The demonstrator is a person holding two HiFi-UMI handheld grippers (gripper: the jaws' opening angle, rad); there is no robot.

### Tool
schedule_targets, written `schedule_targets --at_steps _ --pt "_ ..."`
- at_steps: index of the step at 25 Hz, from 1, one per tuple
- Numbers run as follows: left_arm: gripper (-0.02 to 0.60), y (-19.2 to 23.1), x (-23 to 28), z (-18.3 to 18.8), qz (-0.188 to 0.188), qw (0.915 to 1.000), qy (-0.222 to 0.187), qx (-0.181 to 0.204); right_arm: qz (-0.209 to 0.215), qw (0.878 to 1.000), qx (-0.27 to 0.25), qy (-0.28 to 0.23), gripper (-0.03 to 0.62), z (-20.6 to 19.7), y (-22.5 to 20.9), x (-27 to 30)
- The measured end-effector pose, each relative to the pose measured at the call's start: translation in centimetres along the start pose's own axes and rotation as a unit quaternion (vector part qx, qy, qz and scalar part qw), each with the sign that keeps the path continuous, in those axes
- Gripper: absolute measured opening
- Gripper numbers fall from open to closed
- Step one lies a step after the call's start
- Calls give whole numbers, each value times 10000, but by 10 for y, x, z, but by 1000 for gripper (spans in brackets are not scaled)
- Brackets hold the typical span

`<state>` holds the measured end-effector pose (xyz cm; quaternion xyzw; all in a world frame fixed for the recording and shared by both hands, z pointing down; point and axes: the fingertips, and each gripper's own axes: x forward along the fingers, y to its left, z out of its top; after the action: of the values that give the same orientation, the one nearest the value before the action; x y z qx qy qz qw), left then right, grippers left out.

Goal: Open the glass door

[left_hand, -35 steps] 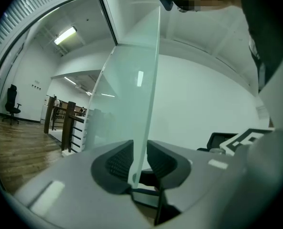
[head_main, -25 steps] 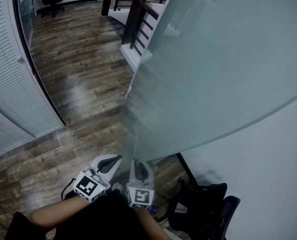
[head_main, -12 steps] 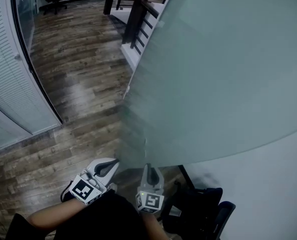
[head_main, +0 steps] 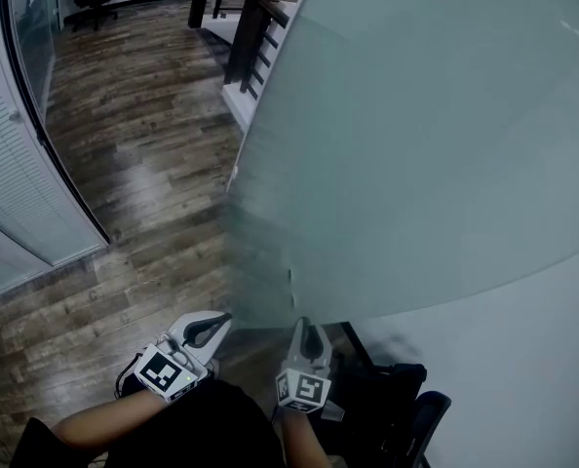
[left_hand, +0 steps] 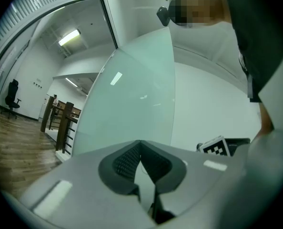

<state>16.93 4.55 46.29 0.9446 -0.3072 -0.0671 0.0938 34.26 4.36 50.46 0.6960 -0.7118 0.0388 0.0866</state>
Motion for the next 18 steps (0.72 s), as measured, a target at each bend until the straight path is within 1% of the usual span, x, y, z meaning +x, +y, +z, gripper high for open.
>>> schedule_targets --at_steps 4,8,14,18 --pt "-2 -13 12 -2 -269 9993 -48 -259 -143 9999 -16 -24 58 1 -26 2" --pt "-2 -24 17 -4 -485 9984 -63 -297 -133 9999 -35 -91 61 -1 -52 4" --pt "-2 -27 22 -7 -463 9982 -54 -374 -275 9995 -35 -175 67 -1 -93 10" --pt "-2 -25 21 -8 -380 9989 -52 -269 -386 9989 -26 -259 72 -2 -117 16"
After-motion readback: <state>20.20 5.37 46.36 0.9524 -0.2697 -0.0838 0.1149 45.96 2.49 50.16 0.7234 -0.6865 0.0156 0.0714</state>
